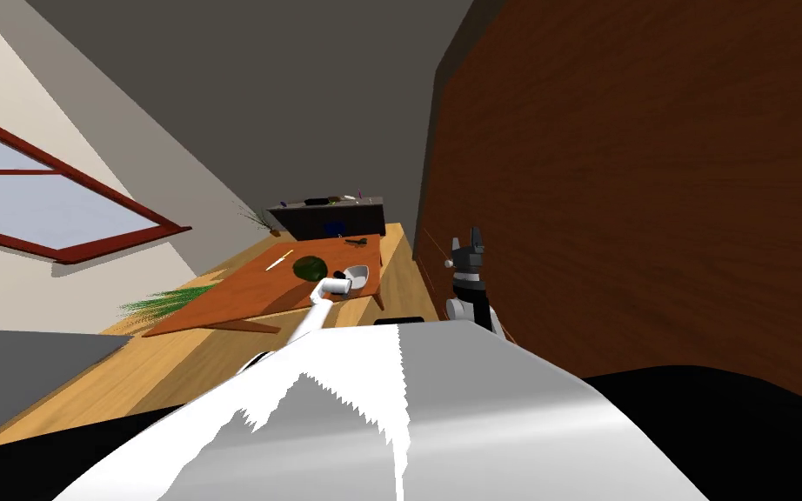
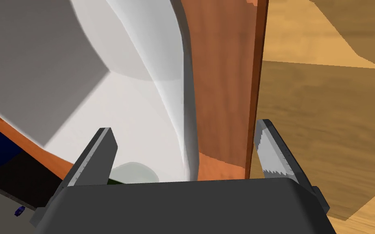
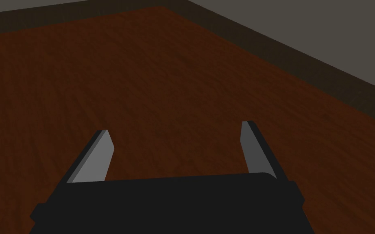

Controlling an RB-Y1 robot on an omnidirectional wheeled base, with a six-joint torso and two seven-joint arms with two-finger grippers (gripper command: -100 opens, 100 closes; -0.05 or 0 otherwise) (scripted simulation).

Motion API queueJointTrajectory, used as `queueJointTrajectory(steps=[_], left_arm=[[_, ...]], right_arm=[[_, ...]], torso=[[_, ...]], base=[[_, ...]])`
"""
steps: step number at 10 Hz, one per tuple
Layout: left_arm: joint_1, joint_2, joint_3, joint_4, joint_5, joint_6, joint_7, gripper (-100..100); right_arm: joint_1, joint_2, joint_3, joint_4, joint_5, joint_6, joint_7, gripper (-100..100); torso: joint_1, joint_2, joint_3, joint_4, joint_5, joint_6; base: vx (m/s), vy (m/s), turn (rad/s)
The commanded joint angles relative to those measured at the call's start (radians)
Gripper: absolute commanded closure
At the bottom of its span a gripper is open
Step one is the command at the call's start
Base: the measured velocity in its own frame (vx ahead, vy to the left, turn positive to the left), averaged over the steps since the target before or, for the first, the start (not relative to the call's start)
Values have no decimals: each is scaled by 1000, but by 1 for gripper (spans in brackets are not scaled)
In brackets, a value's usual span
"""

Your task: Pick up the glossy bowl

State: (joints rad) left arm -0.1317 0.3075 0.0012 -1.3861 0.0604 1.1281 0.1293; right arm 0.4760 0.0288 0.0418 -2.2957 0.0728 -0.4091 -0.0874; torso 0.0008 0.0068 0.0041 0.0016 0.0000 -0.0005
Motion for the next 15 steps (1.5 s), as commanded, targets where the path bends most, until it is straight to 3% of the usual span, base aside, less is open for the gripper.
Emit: queueJointTrajectory(steps=[1,2,3,5,6,8,10,11,12,13,14,15], left_arm=[[-4,7,9,50,5,-20,1,-100],[-4,7,9,77,5,-20,1,-100],[-32,54,57,113,35,-57,14,-100],[-32,56,62,174,35,-57,14,-100],[-59,104,109,209,65,-95,26,-100],[-59,105,114,216,65,-95,26,-100],[-59,105,114,268,65,-95,26,-100],[-86,154,165,310,95,-132,39,-100],[-86,154,167,351,95,-132,39,-100],[-114,194,207,386,124,-170,52,-100],[-114,203,219,437,124,-170,52,-100],[-141,248,259,491,154,-207,65,-100]], right_arm=[[0,0,0,0,0,0,0,0],[0,0,0,0,0,0,0,0],[0,0,0,0,0,0,0,0],[0,0,0,0,0,0,0,0],[0,0,0,0,0,0,0,0],[0,0,0,0,0,0,0,0],[0,0,0,0,0,0,0,0],[0,0,0,0,0,0,0,0],[0,0,0,0,0,0,0,0],[0,0,0,0,0,0,0,0],[0,0,0,0,0,0,0,0],[0,0,0,0,0,0,0,0]], torso=[[0,0,0,0,0,0],[1,-2,-1,-1,0,-1],[1,-5,-3,-1,0,-1],[0,0,0,0,0,0],[1,-2,-1,0,0,-1],[-1,1,1,0,0,0],[2,-5,-3,-1,1,-1],[3,-7,-4,-2,1,-1],[0,-2,-1,-1,0,0],[-1,0,0,0,0,0],[-1,2,1,0,0,0],[0,2,1,0,0,-1]], base=[[-58,-3,-80],[-16,1,45],[-85,-16,-372],[-93,-6,-272],[-113,-35,-368],[-93,-23,-222],[2,1,39],[-105,-32,-400],[-125,-44,-425],[-139,-58,-456],[-120,-43,-342],[-144,-73,-372]])
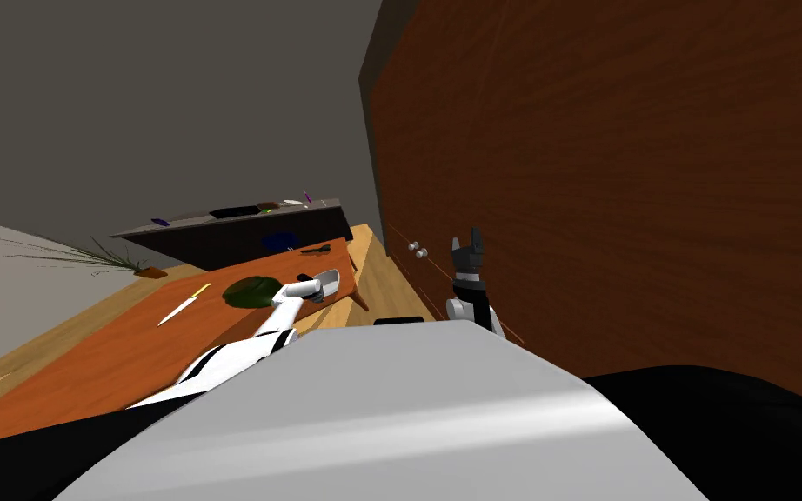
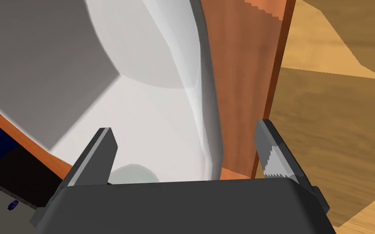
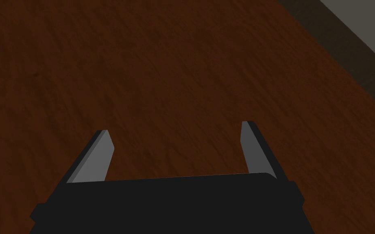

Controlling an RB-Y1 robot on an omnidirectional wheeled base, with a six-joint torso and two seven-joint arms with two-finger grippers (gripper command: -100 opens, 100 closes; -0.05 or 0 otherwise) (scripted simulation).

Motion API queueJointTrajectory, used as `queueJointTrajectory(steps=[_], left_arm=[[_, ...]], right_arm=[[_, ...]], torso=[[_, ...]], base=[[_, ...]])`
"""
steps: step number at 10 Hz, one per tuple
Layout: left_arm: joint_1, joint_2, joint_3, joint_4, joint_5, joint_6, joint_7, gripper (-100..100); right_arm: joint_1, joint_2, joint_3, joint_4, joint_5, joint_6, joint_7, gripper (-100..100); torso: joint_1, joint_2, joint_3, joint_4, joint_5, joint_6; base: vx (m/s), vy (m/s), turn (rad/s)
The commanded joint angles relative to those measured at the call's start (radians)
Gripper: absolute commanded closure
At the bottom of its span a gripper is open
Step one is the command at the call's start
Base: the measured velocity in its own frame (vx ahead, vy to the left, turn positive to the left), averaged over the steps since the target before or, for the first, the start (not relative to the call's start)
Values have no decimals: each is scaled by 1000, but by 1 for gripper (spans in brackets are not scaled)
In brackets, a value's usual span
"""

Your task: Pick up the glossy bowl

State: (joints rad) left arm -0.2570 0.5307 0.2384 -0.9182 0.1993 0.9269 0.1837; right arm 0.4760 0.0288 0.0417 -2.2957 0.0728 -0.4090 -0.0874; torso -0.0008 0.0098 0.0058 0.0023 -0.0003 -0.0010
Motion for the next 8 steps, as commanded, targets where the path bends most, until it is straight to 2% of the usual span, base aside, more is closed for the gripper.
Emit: queueJointTrajectory(steps=[1,2,3,4,5,6,7,8], left_arm=[[-16,29,35,50,15,-6,10,-100],[-16,29,35,53,15,-6,10,-100],[-16,29,35,80,15,-6,10,-100],[-44,77,83,120,45,-43,23,-100],[-44,78,87,173,45,-43,23,-100],[-51,74,78,166,42,-51,15,-100],[-51,75,79,170,43,-53,17,100],[-51,74,79,170,43,-52,16,100]], right_arm=[[0,0,0,0,0,0,0,0],[0,0,0,0,0,0,0,0],[0,0,0,0,0,0,0,0],[1,0,0,0,0,0,0,0],[0,0,0,0,0,0,0,0],[0,0,0,0,0,0,0,0],[1,0,0,0,0,0,0,0],[1,0,0,0,0,0,0,0]], torso=[[0,0,0,0,0,0],[1,0,0,0,0,0],[4,-4,-2,-1,1,-1],[5,-7,-4,-2,1,-1],[3,-5,-3,-1,1,0],[2,-3,-2,-1,1,0],[4,-5,-3,-1,1,-2],[6,-7,-4,-1,1,-1]], base=[[-132,-55,-358],[-56,-18,-167],[-2,-6,-6],[-66,-53,-341],[-99,-60,-439],[-40,-20,-71],[-7,-5,16],[-8,-7,5]])
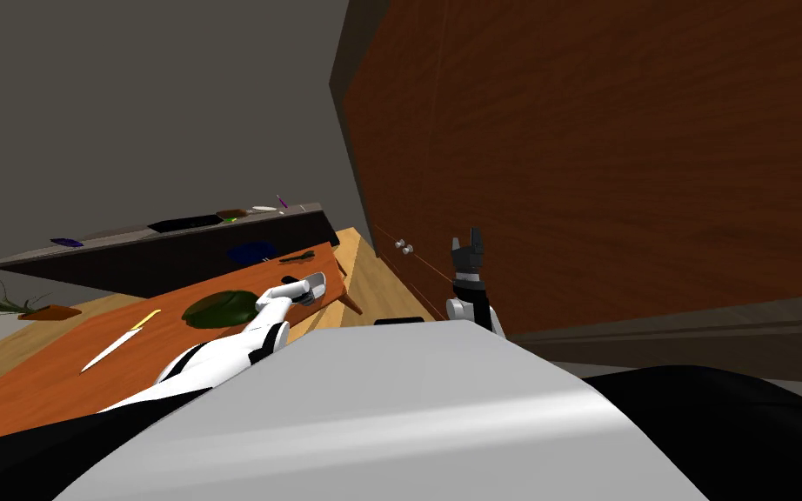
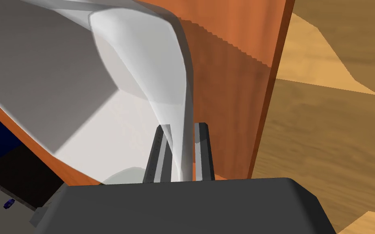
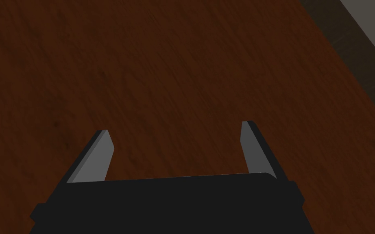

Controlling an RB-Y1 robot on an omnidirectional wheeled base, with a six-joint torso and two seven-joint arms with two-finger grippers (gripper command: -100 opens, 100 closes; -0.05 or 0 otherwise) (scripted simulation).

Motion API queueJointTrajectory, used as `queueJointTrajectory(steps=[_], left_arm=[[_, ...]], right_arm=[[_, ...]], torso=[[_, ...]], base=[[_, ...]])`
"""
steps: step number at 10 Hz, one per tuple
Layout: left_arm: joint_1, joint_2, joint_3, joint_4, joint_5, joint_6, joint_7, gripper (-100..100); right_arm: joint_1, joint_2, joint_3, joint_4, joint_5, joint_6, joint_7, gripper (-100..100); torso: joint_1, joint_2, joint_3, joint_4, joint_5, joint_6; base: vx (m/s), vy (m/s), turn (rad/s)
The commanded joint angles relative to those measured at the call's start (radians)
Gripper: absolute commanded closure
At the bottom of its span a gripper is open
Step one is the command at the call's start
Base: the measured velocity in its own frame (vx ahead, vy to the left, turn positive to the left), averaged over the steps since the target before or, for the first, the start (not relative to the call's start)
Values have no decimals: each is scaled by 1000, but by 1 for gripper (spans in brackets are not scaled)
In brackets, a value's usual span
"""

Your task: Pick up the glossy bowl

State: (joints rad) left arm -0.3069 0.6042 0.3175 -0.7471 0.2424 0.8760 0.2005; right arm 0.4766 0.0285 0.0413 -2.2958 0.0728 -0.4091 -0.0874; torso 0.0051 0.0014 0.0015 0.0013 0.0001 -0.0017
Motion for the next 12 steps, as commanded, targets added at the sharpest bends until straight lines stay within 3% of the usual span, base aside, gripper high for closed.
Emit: queueJointTrajectory(steps=[1,3,4,5,7,8,11,12], left_arm=[[0,0,0,0,0,0,0,100],[0,0,0,0,0,0,1,100],[0,0,0,0,0,0,1,0],[34,-44,-44,-50,-28,45,-7,100],[34,-44,-44,-90,-28,45,-7,100],[61,-93,-93,-127,-58,82,-19,100],[61,-93,-97,-183,-58,82,-19,100],[89,-141,-146,-212,-87,120,-32,100]], right_arm=[[0,0,0,0,0,0,0,0],[0,0,0,0,0,0,0,0],[0,0,0,0,0,0,0,0],[0,0,0,0,0,0,0,0],[0,0,0,0,0,0,0,0],[0,0,0,0,0,0,0,0],[0,0,0,0,0,0,0,0],[0,0,0,0,0,0,0,0]], torso=[[0,0,0,0,0,0],[-1,0,0,0,0,0],[-1,1,0,0,-1,0],[-2,1,1,0,-1,0],[6,-3,-3,-5,2,-8],[5,-2,-3,-4,2,-5],[12,-2,-5,-8,6,-9],[11,1,-3,-7,5,-9]], base=[[0,0,0],[0,0,0],[0,0,0],[67,56,283],[94,51,319],[142,73,428],[47,24,116],[108,57,313]])
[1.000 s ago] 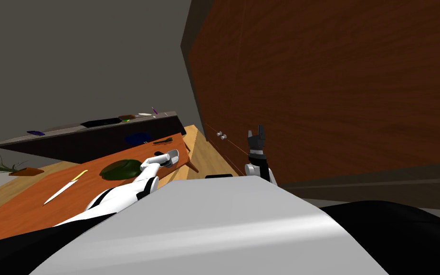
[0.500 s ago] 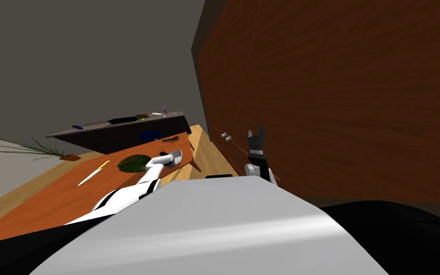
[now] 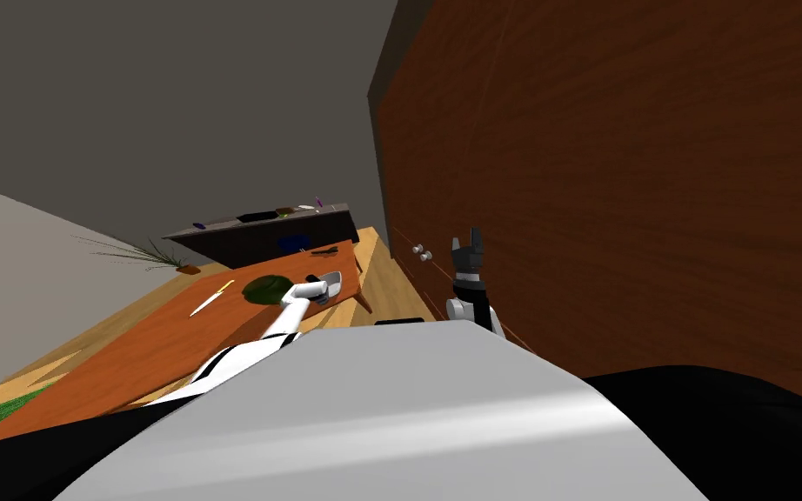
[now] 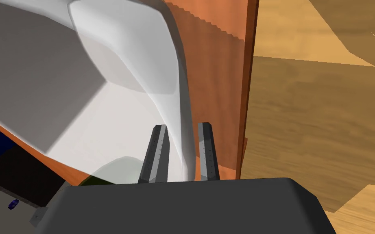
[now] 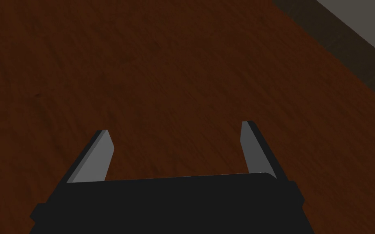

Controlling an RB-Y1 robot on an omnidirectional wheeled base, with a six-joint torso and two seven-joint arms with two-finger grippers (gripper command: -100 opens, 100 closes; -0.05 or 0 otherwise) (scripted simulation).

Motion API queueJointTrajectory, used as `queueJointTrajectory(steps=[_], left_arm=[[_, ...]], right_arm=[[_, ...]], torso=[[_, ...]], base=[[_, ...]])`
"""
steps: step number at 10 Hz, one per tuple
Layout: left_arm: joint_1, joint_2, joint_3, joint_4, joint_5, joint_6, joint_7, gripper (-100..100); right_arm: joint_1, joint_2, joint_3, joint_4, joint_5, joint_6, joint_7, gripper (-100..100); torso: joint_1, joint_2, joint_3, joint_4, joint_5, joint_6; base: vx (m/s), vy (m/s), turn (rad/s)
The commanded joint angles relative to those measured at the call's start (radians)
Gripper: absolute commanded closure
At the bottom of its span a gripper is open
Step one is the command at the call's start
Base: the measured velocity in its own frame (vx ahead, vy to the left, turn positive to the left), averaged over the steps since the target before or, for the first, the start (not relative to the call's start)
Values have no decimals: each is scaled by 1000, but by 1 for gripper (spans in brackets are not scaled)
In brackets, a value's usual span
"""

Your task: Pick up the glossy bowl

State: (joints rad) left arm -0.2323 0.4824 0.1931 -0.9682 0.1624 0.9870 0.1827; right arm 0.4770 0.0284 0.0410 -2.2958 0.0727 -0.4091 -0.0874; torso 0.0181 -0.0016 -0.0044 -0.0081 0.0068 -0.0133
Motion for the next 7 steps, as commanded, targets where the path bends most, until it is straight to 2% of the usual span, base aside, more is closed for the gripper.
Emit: queueJointTrajectory(steps=[1,2,3,4,5,7], left_arm=[[14,-21,-25,-50,-7,9,-14,100],[42,-64,-67,-79,-37,46,-27,100],[42,-70,-78,-146,-37,46,-27,100],[69,-109,-112,-197,-67,84,-40,100],[69,-119,-130,-186,-67,84,-40,100],[69,-119,-130,-236,-67,84,-40,100]], right_arm=[[0,0,0,0,0,0,0,0],[0,0,0,0,0,0,0,0],[0,0,0,0,0,0,0,0],[0,0,0,0,0,0,0,0],[0,0,0,0,0,0,0,0],[0,0,0,0,0,0,0,0]], torso=[[0,0,0,0,0,0],[2,-2,-1,-1,0,-1],[4,-3,-3,-3,2,-3],[5,-3,-4,-4,2,-3],[6,-5,-5,-5,4,-1],[9,-4,-7,-9,8,-2]], base=[[121,49,362],[149,63,408],[129,50,446],[121,35,458],[121,23,422],[37,4,57]])
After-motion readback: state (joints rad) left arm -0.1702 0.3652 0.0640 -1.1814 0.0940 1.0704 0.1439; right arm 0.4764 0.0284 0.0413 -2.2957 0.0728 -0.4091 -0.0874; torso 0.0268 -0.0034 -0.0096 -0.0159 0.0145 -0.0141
